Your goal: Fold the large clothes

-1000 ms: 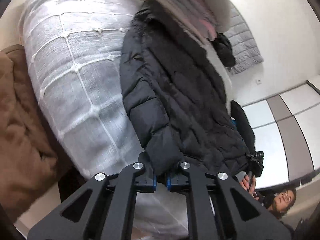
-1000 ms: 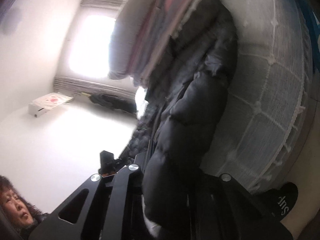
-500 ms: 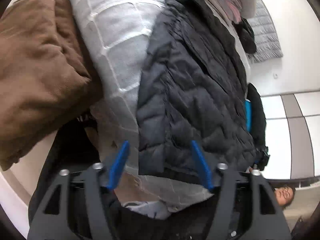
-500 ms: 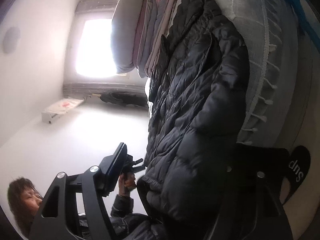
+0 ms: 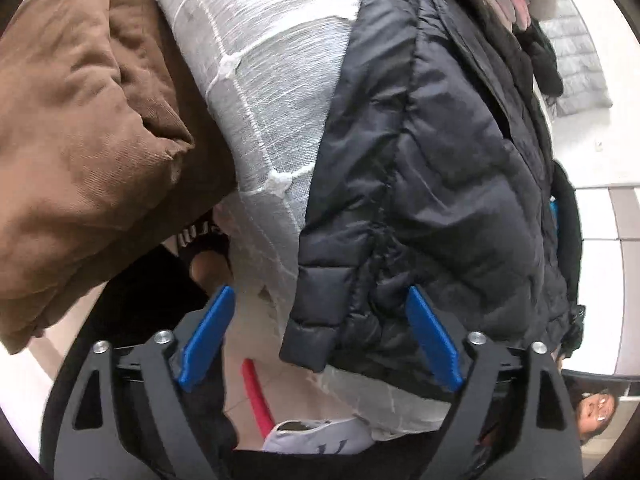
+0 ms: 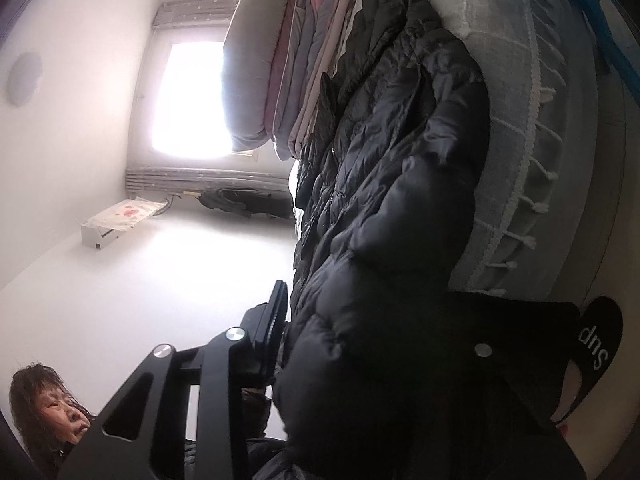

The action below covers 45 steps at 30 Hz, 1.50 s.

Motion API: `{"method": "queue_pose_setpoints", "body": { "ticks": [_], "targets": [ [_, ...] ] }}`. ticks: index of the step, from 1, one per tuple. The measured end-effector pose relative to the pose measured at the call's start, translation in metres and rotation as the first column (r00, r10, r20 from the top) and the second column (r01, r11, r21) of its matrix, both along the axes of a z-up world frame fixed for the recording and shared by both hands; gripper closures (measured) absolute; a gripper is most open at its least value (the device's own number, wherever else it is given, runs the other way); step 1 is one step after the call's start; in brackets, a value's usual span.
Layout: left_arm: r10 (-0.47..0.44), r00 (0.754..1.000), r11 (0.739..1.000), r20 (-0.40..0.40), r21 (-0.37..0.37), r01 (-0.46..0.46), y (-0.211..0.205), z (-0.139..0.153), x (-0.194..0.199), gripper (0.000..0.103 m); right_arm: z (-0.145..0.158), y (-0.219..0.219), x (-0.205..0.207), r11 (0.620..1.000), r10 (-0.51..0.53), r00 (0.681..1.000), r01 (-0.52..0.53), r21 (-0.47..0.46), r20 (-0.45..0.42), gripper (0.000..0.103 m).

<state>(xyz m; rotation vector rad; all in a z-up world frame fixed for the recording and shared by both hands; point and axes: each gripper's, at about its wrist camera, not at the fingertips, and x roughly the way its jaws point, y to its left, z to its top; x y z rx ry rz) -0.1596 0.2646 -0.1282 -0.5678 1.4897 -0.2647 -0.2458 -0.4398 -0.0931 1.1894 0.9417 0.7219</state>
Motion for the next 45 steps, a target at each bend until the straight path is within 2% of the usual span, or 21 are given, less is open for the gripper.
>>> {"method": "queue_pose_setpoints", "body": {
  "ticks": [1, 4, 5, 6, 7, 9, 10, 11, 13, 15, 17, 21, 22, 25, 27, 30, 33, 35, 37, 42, 45],
  "targets": [
    [0.009, 1.000, 1.000, -0.006, -0.019, -0.009, 0.002, -0.004, -0.001, 0.019, -0.003, -0.001, -0.001, 1.000, 0.001, 1.000, -0.001, 0.010, -0.001, 0.066],
    [0.059, 0.998, 0.987, -0.004, -0.150, -0.059, 0.014, -0.014, -0.005, 0.019, -0.007, -0.006, -0.006, 0.999, -0.002, 1.000, 0.002, 0.038, -0.001, 0.066],
    [0.079, 0.997, 0.974, -0.004, -0.215, -0.078, 0.018, -0.015, -0.006, 0.018, -0.007, -0.007, -0.007, 0.999, -0.003, 1.000, 0.003, 0.042, 0.001, 0.066],
    [0.083, 0.996, 0.962, 0.013, -0.262, -0.077, 0.018, -0.014, -0.006, 0.018, -0.007, -0.008, -0.008, 0.999, -0.006, 1.000, 0.006, 0.046, 0.003, 0.066],
    [0.071, 0.995, 0.952, 0.068, -0.303, -0.048, 0.016, -0.007, -0.008, 0.019, -0.008, -0.009, -0.008, 0.999, -0.012, 1.000, 0.011, 0.049, 0.005, 0.066],
    [0.037, 0.987, 0.951, 0.158, -0.310, 0.014, 0.009, 0.006, -0.011, 0.045, -0.008, -0.009, -0.009, 0.999, -0.022, 1.000, 0.021, 0.047, 0.011, 0.073],
    [0.035, 0.986, 0.953, 0.164, -0.303, 0.016, 0.008, 0.009, -0.013, 0.077, -0.007, -0.009, -0.009, 0.999, -0.027, 1.000, 0.026, 0.044, 0.016, 0.079],
    [0.050, 0.986, 0.945, 0.158, -0.328, 0.005, 0.009, 0.009, -0.016, 0.090, -0.005, -0.008, -0.010, 0.999, -0.035, 0.999, 0.034, 0.038, 0.025, 0.082],
    [0.050, 0.980, 0.953, 0.192, -0.304, 0.011, 0.007, 0.017, -0.021, 0.094, 0.000, -0.005, -0.012, 0.999, -0.047, 0.998, 0.046, 0.022, 0.044, 0.087],
    [0.043, 0.974, 0.966, 0.223, -0.260, 0.017, -0.001, 0.032, -0.027, 0.096, 0.006, -0.003, -0.013, 0.998, -0.064, 0.996, 0.064, 0.011, 0.060, 0.088],
    [0.058, 0.967, 0.967, 0.246, -0.256, 0.008, -0.004, 0.047, -0.034, 0.097, 0.017, -0.002, -0.015, 0.996, -0.090, 0.992, 0.088, 0.021, 0.090, 0.090],
    [0.042, 0.936, 0.956, 0.349, -0.285, 0.064, -0.012, 0.096, -0.055, 0.097, 0.041, -0.004, -0.025, 0.990, -0.137, 0.977, 0.128, 0.064, 0.162, 0.091],
    [0.026, 0.922, 0.952, 0.387, -0.291, 0.096, -0.016, 0.115, -0.065, 0.097, 0.048, -0.005, -0.029, 0.988, -0.147, 0.972, 0.135, 0.078, 0.184, 0.091],
    [-0.009, 0.893, 0.942, 0.451, -0.297, 0.159, -0.020, 0.152, -0.089, 0.097, 0.070, -0.010, -0.048, 0.983, -0.166, 0.956, 0.143, 0.113, 0.241, 0.091],
    [-0.023, 0.880, 0.935, 0.474, -0.301, 0.186, -0.021, 0.167, -0.106, 0.097, 0.079, -0.014, -0.062, 0.980, -0.182, 0.947, 0.151, 0.133, 0.265, 0.091],
    [-0.016, 0.882, 0.924, 0.470, -0.331, 0.193, -0.016, 0.171, -0.128, 0.097, 0.082, -0.023, -0.083, 0.972, -0.210, 0.936, 0.169, 0.163, 0.281, 0.091],
    [0.013, 0.904, 0.916, 0.428, -0.368, 0.161, -0.004, 0.153, -0.138, 0.097, 0.071, -0.031, -0.090, 0.964, -0.240, 0.936, 0.198, 0.178, 0.258, 0.091],
    [0.058, 0.919, 0.906, 0.391, -0.407, 0.116, 0.009, 0.138, -0.135, 0.097, 0.061, -0.035, -0.086, 0.957, -0.254, 0.938, 0.209, 0.201, 0.235, 0.091],
    [0.089, 0.920, 0.896, 0.381, -0.433, 0.093, 0.015, 0.132, -0.127, 0.097, 0.061, -0.037, -0.078, 0.954, -0.257, 0.939, 0.209, 0.213, 0.230, 0.091],
    [0.124, 0.888, 0.887, 0.444, -0.451, 0.102, 0.011, 0.163, -0.086, 0.097, 0.077, -0.040, -0.040, 0.958, -0.248, 0.933, 0.197, 0.209, 0.262, 0.091],
    [0.162, 0.864, 0.878, 0.476, -0.469, 0.094, 0.009, 0.180, -0.039, 0.096, 0.088, -0.044, 0.001, 0.960, -0.251, 0.928, 0.200, 0.198, 0.276, 0.091]
  ]
}}
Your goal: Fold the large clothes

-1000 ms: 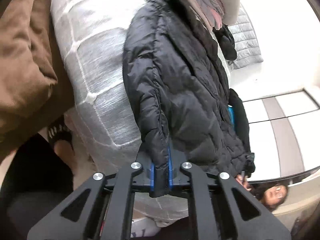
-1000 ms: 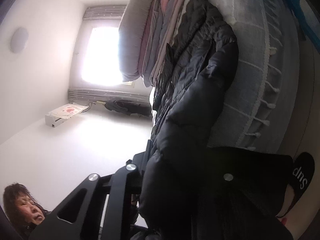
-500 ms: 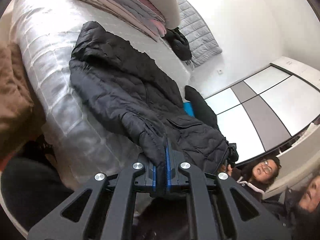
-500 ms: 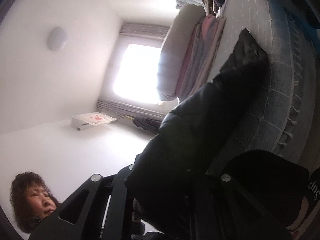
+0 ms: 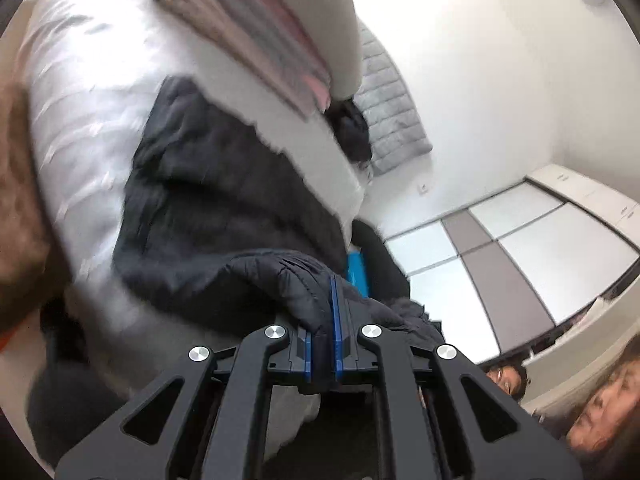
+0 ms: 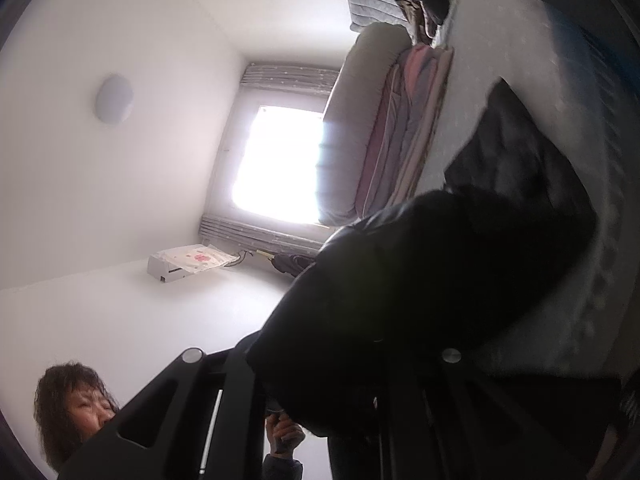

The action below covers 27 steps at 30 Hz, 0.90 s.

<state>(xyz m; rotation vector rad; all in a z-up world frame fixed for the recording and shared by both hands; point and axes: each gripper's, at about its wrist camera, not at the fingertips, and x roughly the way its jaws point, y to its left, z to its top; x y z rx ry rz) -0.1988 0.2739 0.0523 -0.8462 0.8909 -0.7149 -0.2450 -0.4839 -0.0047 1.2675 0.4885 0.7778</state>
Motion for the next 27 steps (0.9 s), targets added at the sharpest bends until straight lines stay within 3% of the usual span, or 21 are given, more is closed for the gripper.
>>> {"method": "queue_pose_setpoints", "body": {
  "ticks": [5, 10, 13, 16, 17, 19, 21, 23, 24, 26, 27],
  "targets": [
    [0.075, 0.997, 0.997, -0.018, -0.035, -0.076, -0.003, 0.003, 0.092, 0.096, 0.008, -0.008, 0.098, 0.999, -0.010, 0.999, 0.008, -0.042, -0.038, 0.091],
    [0.167, 0.981, 0.984, -0.095, -0.053, -0.172, -0.008, -0.030, 0.197, 0.096, -0.015, -0.005, 0.202, 0.994, -0.053, 0.987, 0.037, -0.104, -0.150, 0.091],
    [0.224, 0.966, 0.973, -0.128, -0.033, -0.230, -0.017, -0.057, 0.250, 0.095, -0.042, -0.004, 0.257, 0.985, -0.102, 0.962, 0.063, -0.158, -0.252, 0.090],
    [0.298, 0.929, 0.955, -0.217, 0.068, -0.290, -0.027, -0.106, 0.295, 0.089, -0.094, -0.007, 0.299, 0.989, -0.117, 0.898, 0.064, -0.135, -0.425, 0.079],
    [0.303, 0.920, 0.953, -0.248, 0.091, -0.289, -0.029, -0.122, 0.301, 0.088, -0.110, -0.008, 0.305, 0.990, -0.121, 0.874, 0.073, -0.120, -0.471, 0.079],
    [0.291, 0.901, 0.956, -0.321, 0.060, -0.287, -0.032, -0.151, 0.308, 0.088, -0.124, -0.008, 0.312, 0.993, -0.114, 0.861, 0.080, -0.090, -0.496, 0.078],
    [0.272, 0.898, 0.959, -0.346, 0.024, -0.281, -0.029, -0.151, 0.309, 0.085, -0.115, -0.007, 0.308, 0.992, -0.107, 0.876, 0.064, -0.108, -0.471, 0.060],
    [0.267, 0.911, 0.962, -0.313, 0.023, -0.274, -0.026, -0.133, 0.307, 0.066, -0.099, -0.005, 0.292, 0.991, -0.103, 0.897, 0.054, -0.125, -0.429, 0.038],
    [0.284, 0.914, 0.957, -0.291, 0.025, -0.289, -0.024, -0.124, 0.304, 0.060, -0.091, -0.003, 0.285, 0.988, -0.108, 0.904, 0.052, -0.144, -0.413, 0.034],
    [0.329, 0.912, 0.943, -0.243, 0.034, -0.331, -0.022, -0.103, 0.294, 0.040, -0.072, 0.007, 0.267, 0.988, -0.085, 0.930, 0.031, -0.154, -0.357, 0.026],
    [0.358, 0.907, 0.933, -0.222, 0.042, -0.357, -0.021, -0.095, 0.290, 0.036, -0.065, 0.013, 0.261, 0.987, -0.071, 0.937, 0.017, -0.160, -0.341, 0.024]
  ]
}}
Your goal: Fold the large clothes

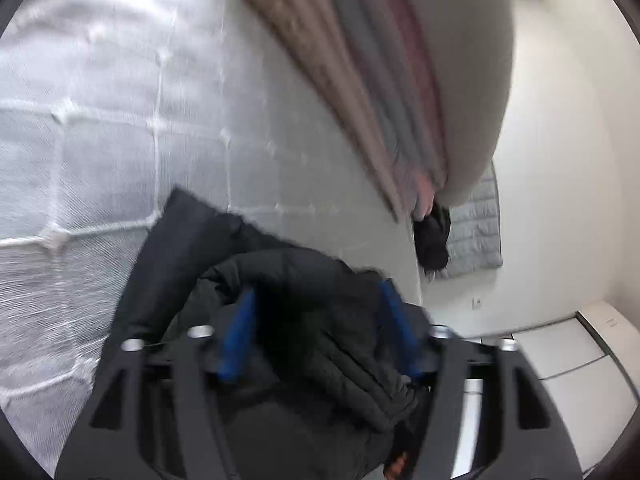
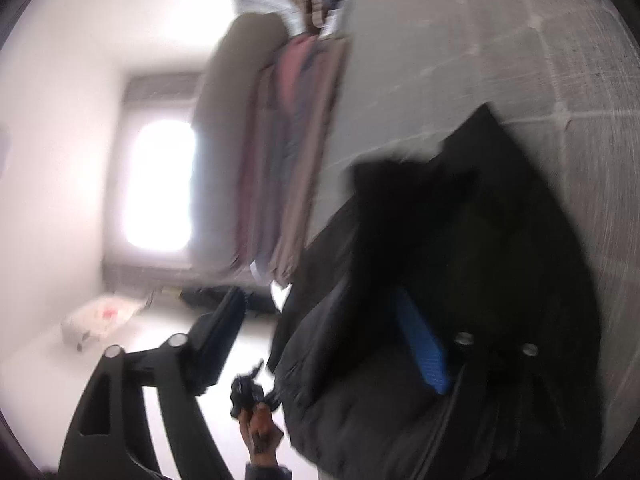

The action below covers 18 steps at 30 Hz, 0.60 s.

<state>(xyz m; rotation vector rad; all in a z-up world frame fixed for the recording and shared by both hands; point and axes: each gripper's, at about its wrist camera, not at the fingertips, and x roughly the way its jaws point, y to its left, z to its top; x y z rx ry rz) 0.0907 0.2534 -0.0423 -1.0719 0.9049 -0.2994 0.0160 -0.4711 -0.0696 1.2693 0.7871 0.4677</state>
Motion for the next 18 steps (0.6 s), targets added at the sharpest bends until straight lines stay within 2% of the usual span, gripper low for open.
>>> {"method": "queue_pose_setpoints", "body": {
  "ticks": [2, 4, 5, 7, 9, 11, 13, 16, 18],
  "targets": [
    [0.063, 0.997, 0.998, 0.035, 0.023, -0.064, 0.004, 0.016, -0.009, 0.032, 0.013, 0.019, -0.008, 0.997, 0.072, 0.997, -0.072, -0.009, 0.028, 0.019],
    [0.088, 0.993, 0.995, 0.080, 0.032, -0.091, 0.005, 0.030, -0.019, 0.031, 0.014, 0.054, 0.000, 0.981, 0.191, 0.982, -0.191, -0.030, -0.007, 0.019],
    [0.098, 0.990, 0.993, 0.106, 0.049, -0.103, 0.003, 0.038, -0.028, 0.031, 0.012, 0.079, 0.008, 0.961, 0.270, 0.962, -0.272, -0.050, -0.037, 0.019],
    [0.097, 0.985, 0.990, 0.141, 0.084, -0.110, -0.007, 0.048, -0.038, 0.028, 0.012, 0.113, 0.006, 0.928, 0.361, 0.930, -0.365, -0.077, -0.060, 0.019],
    [0.062, 0.985, 0.991, 0.160, 0.110, -0.080, -0.010, 0.052, -0.050, 0.028, 0.013, 0.149, 0.031, 0.892, 0.439, 0.896, -0.444, -0.084, -0.070, 0.019],
    [0.019, 0.985, 0.988, 0.173, 0.150, -0.045, -0.022, 0.056, -0.054, 0.028, 0.018, 0.168, 0.055, 0.882, 0.461, 0.885, -0.465, -0.077, -0.060, 0.018],
    [-0.030, 0.983, 0.981, 0.180, 0.193, -0.005, -0.034, 0.059, -0.056, 0.028, 0.030, 0.182, 0.089, 0.887, 0.456, 0.890, -0.455, -0.083, -0.011, 0.017],
    [-0.098, 0.975, 0.957, 0.201, 0.287, 0.037, -0.053, 0.065, -0.055, 0.028, 0.037, 0.179, 0.134, 0.921, 0.388, 0.921, -0.387, -0.037, 0.028, 0.014],
    [-0.125, 0.970, 0.942, 0.209, 0.331, 0.050, -0.063, 0.069, -0.059, 0.028, 0.028, 0.168, 0.159, 0.951, 0.308, 0.951, -0.308, -0.016, -0.013, 0.014]
  ]
}}
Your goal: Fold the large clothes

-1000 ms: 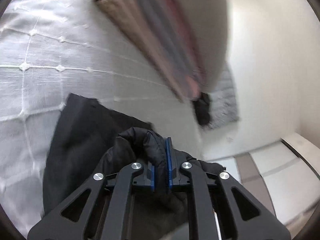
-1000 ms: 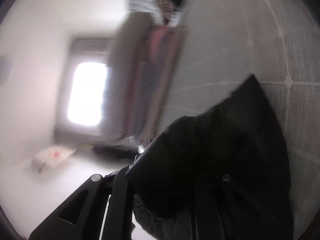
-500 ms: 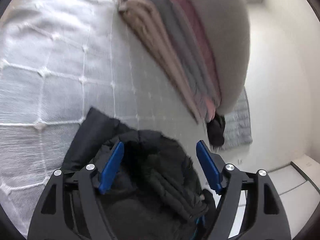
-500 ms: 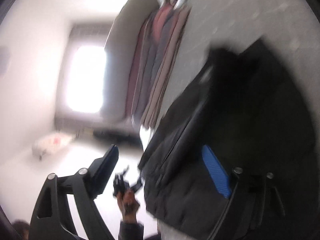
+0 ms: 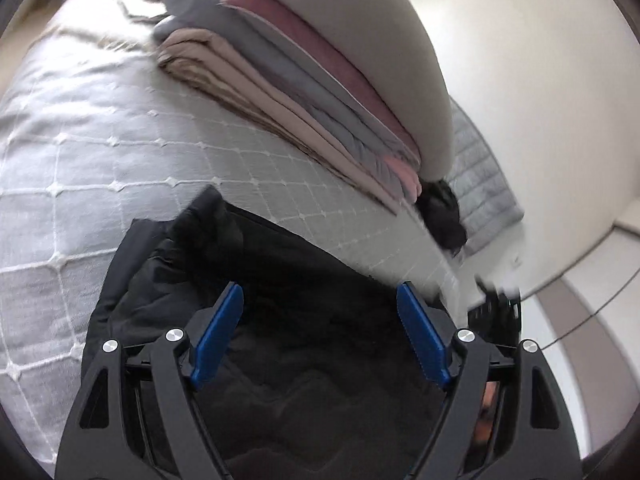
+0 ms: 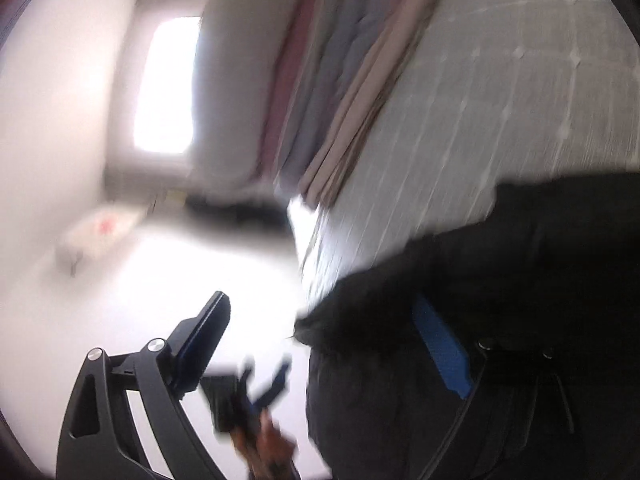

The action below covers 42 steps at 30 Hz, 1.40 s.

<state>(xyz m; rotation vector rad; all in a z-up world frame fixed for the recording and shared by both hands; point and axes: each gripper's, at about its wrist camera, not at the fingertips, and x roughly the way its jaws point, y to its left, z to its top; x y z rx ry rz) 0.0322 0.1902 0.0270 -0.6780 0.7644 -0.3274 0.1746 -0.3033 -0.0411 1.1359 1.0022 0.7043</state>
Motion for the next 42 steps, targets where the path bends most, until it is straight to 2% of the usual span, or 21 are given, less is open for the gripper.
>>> {"method": "queue_pose_setpoints", "body": {
  "ticks": [2, 3, 5, 7, 9, 11, 12, 14, 17, 19, 22, 24, 26, 27, 29, 30, 31, 34, 36, 39, 42],
  "targets": [
    [-0.023, 1.000, 0.998, 0.009, 0.064, 0.022, -0.014, 0.001, 0.000, 0.027, -0.005, -0.010, 0.006, 0.997, -0.066, 0.997, 0.065, -0.051, -0.038, 0.014],
    [-0.033, 0.999, 0.995, 0.015, 0.090, 0.031, -0.020, 0.001, 0.000, 0.027, 0.002, -0.012, 0.001, 0.990, -0.089, 0.996, 0.088, -0.114, -0.002, 0.014],
    [-0.054, 0.998, 0.991, 0.027, 0.128, 0.050, -0.033, 0.001, -0.001, 0.022, 0.032, -0.006, -0.018, 0.930, -0.096, 0.984, 0.143, -0.339, 0.150, 0.014],
    [-0.060, 0.998, 0.983, 0.036, 0.175, 0.053, -0.046, -0.003, 0.001, 0.022, 0.057, 0.003, -0.048, 0.762, -0.081, 0.945, 0.263, -0.593, 0.315, 0.014],
    [-0.065, 0.997, 0.977, 0.033, 0.205, 0.057, -0.054, -0.009, 0.008, 0.022, 0.069, 0.012, -0.072, 0.516, -0.034, 0.886, 0.412, -0.751, 0.462, 0.009],
    [-0.044, 0.999, 0.966, -0.010, 0.253, 0.045, -0.059, -0.026, 0.023, 0.022, 0.061, 0.016, -0.072, 0.371, 0.014, 0.875, 0.445, -0.815, 0.484, 0.007],
    [-0.029, 0.999, 0.961, -0.039, 0.275, 0.039, -0.059, -0.035, 0.030, 0.022, 0.047, 0.011, -0.059, 0.330, 0.021, 0.896, 0.412, -0.850, 0.443, 0.007],
    [-0.010, 0.995, 0.953, -0.097, 0.300, 0.038, -0.057, -0.059, 0.046, 0.022, 0.011, -0.003, -0.036, 0.384, -0.025, 0.942, 0.317, -0.867, 0.333, 0.007],
    [-0.045, 0.996, 0.934, -0.083, 0.350, 0.071, -0.064, -0.073, 0.062, 0.022, -0.044, -0.028, 0.002, 0.498, -0.128, 0.971, 0.239, -0.834, 0.202, 0.007],
    [-0.032, 0.996, 0.908, -0.089, 0.413, 0.066, -0.071, -0.077, 0.068, 0.022, -0.050, -0.031, 0.004, 0.518, -0.164, 0.969, 0.242, -0.821, 0.182, 0.007],
    [-0.021, 0.996, 0.920, -0.090, 0.389, 0.054, -0.065, -0.068, 0.060, 0.022, -0.030, -0.028, -0.009, 0.537, -0.124, 0.974, 0.228, -0.812, 0.191, 0.007],
    [-0.016, 0.999, 0.920, -0.052, 0.391, 0.035, -0.059, -0.055, 0.051, 0.022, -0.003, -0.030, -0.047, 0.524, -0.087, 0.960, 0.271, -0.807, 0.266, 0.007],
    [-0.006, 1.000, 0.890, -0.029, 0.455, 0.019, -0.054, -0.052, 0.050, 0.022, 0.011, -0.025, -0.076, 0.457, -0.049, 0.946, 0.307, -0.835, 0.321, 0.007],
    [0.007, 0.998, 0.886, -0.060, 0.463, 0.022, -0.050, -0.060, 0.054, 0.022, 0.009, -0.025, -0.082, 0.431, -0.043, 0.946, 0.308, -0.848, 0.321, 0.007],
    [0.000, 0.992, 0.913, -0.124, 0.405, 0.051, -0.040, -0.080, 0.062, 0.022, -0.027, -0.032, -0.070, 0.376, -0.031, 0.973, 0.224, -0.899, 0.229, 0.006],
    [-0.016, 0.992, 0.913, -0.124, 0.402, 0.065, -0.042, -0.083, 0.064, 0.022, -0.043, -0.038, -0.060, 0.415, -0.030, 0.981, 0.188, -0.890, 0.194, 0.006],
    [-0.017, 0.992, 0.895, -0.125, 0.441, 0.071, -0.048, -0.084, 0.064, 0.022, -0.047, -0.046, -0.056, 0.462, -0.051, 0.981, 0.191, -0.866, 0.189, 0.006],
    [-0.015, 0.993, 0.878, -0.121, 0.473, 0.071, -0.049, -0.081, 0.061, 0.022, -0.033, -0.047, -0.059, 0.483, -0.058, 0.986, 0.167, -0.859, 0.159, 0.006],
    [-0.003, 0.994, 0.903, -0.111, 0.426, 0.051, -0.035, -0.066, 0.049, 0.022, -0.008, -0.056, -0.088, 0.567, -0.068, 0.975, 0.212, -0.796, 0.211, 0.006],
    [0.044, 0.998, 0.914, -0.034, 0.405, -0.026, -0.005, -0.032, 0.024, 0.022, 0.017, -0.088, -0.147, 0.632, -0.118, 0.953, 0.289, -0.719, 0.279, 0.006],
    [0.103, 0.993, 0.938, -0.052, 0.337, -0.079, 0.042, -0.021, -0.001, 0.015, 0.014, -0.151, -0.211, 0.741, -0.266, 0.937, 0.349, -0.573, 0.227, 0.006]
  ]
}}
